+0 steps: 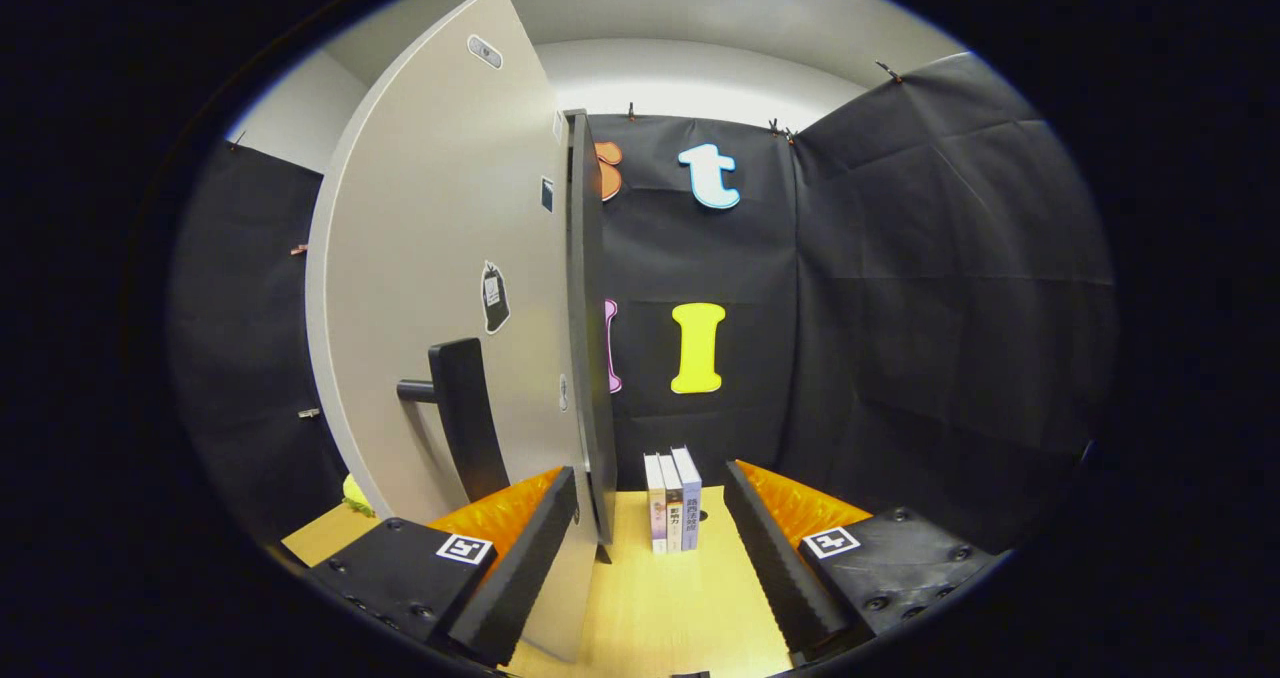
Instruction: Open the shoe cabinet door, grab the shoes and put them into the shoe cabinet, then close the shoe cabinet door.
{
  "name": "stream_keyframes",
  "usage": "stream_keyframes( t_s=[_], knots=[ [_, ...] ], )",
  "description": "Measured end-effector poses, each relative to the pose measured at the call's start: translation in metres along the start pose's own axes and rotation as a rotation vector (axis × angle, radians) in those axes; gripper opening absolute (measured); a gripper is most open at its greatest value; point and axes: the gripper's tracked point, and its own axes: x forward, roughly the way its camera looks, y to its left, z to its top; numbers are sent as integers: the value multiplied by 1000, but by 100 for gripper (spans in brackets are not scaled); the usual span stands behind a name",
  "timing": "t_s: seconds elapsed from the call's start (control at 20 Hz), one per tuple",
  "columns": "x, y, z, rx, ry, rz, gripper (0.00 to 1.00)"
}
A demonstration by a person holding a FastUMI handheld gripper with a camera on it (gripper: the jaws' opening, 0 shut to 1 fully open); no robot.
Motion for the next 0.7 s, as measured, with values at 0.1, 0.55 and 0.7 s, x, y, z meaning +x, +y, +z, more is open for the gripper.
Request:
stream_keyframes(
  t_s=[0.1,0.55,0.7],
  knots=[
    [1,21,-6,-14,18,19,97],
    [18,128,-13,-16,22,42,96],
    [35,165,-15,-69,18,48,96]
  ],
)
